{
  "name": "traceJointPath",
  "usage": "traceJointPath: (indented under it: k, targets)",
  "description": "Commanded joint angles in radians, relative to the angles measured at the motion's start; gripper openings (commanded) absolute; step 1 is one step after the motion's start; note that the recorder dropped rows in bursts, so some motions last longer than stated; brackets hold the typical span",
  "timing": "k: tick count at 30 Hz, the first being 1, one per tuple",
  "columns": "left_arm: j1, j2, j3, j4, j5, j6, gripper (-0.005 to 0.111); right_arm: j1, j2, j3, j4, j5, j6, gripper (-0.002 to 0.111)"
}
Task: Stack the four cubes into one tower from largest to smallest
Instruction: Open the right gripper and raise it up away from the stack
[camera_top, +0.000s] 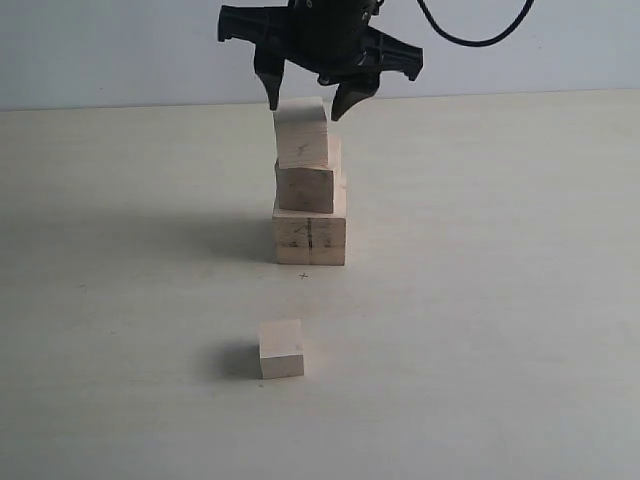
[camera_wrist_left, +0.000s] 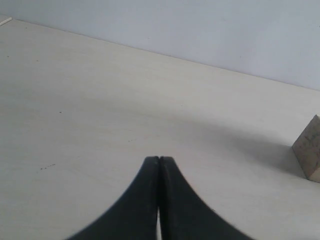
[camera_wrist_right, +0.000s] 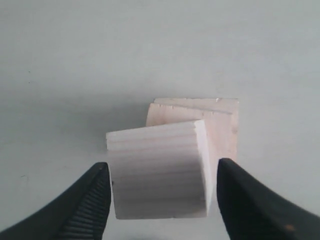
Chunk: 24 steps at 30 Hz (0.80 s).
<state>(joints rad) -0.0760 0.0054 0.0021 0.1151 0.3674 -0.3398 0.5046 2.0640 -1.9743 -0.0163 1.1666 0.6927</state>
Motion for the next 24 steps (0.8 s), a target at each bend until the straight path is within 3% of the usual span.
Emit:
traceJointPath:
  k: [1, 7, 14, 17, 24]
  targets:
    - [-0.005, -0.005, -0.002, 0.001, -0.011, -0.007, 0.000, -0.003, -0.070, 0.001, -0.069, 0.016, -0.077, 0.060]
    - [-0.005, -0.005, -0.002, 0.001, -0.011, -0.007, 0.000, -0.003, -0.121, 0.001, -0.200, 0.018, -0.150, 0.055]
    - [-0.005, -0.005, -0.002, 0.024, -0.004, -0.004, 0.000, -0.052, -0.121, 0.001, -0.259, -0.003, -0.230, 0.003]
    - [-0.005, -0.005, -0.002, 0.024, -0.004, -0.004, 0.000, -0.112, -0.119, 0.001, -0.155, -0.022, -0.325, 0.000]
    - [-0.005, -0.005, -0.002, 0.076, -0.004, -0.004, 0.000, -0.333, -0.058, 0.003, 0.383, 0.055, -0.652, 0.000]
